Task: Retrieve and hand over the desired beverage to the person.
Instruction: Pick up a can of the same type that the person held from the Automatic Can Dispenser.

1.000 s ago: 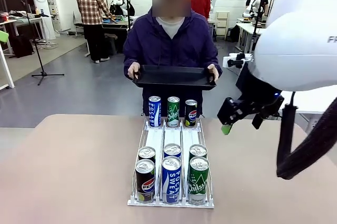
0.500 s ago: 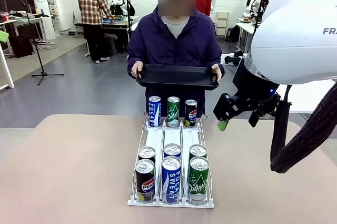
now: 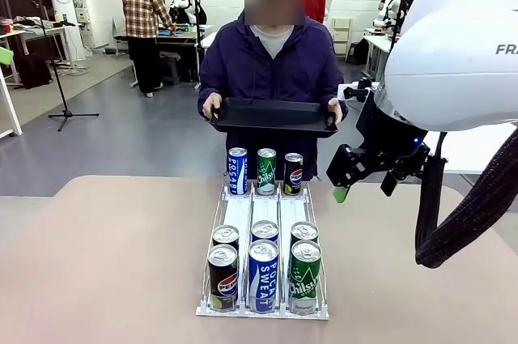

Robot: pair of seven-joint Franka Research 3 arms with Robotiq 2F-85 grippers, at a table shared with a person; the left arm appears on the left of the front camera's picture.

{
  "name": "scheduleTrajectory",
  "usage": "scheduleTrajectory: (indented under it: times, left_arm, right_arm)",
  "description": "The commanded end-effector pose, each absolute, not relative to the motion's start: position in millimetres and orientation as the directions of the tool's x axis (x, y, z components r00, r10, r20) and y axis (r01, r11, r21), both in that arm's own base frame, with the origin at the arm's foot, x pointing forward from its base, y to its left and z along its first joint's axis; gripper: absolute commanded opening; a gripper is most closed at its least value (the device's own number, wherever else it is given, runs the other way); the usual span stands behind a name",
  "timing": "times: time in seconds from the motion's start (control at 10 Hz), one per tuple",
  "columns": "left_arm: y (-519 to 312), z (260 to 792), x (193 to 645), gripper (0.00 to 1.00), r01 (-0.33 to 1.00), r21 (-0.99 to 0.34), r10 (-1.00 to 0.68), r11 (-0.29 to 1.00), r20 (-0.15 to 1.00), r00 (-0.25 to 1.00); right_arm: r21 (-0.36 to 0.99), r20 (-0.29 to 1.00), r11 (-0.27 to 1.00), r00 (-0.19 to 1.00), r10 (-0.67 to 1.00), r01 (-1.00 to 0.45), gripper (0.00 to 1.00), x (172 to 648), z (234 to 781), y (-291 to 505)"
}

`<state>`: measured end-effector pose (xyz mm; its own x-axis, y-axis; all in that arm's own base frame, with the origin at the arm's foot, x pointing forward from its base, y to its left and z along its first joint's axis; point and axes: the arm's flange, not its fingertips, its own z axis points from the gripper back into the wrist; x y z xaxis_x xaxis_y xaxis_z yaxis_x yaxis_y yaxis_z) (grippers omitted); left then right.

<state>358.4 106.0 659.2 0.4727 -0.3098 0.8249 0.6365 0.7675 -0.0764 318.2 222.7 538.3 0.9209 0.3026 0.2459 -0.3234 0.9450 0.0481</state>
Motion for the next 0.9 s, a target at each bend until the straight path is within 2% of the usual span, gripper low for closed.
scheduleTrajectory:
  times: [0.0,0.5,0.8]
  left_arm:
    - [105.8,659.0,359.2,1.0,0.632,-0.069,-0.304,0.772,0.833,0.462]
    - [105.8,659.0,359.2,1.0,0.632,-0.069,-0.304,0.772,0.833,0.462]
    - [105.8,659.0,359.2,1.0,0.632,-0.069,-0.304,0.772,0.833,0.462]
  right_arm:
    - [0.031,0.216,0.955,0.935,0.28,-0.294,1.0,320.7,529.1,238.1]
    - [-0.024,0.112,0.997,0.991,0.076,-0.074,1.0,326.0,498.4,299.0]
    - [-0.002,0.131,1.0,0.991,0.019,-0.019,1.0,333.8,478.0,311.3]
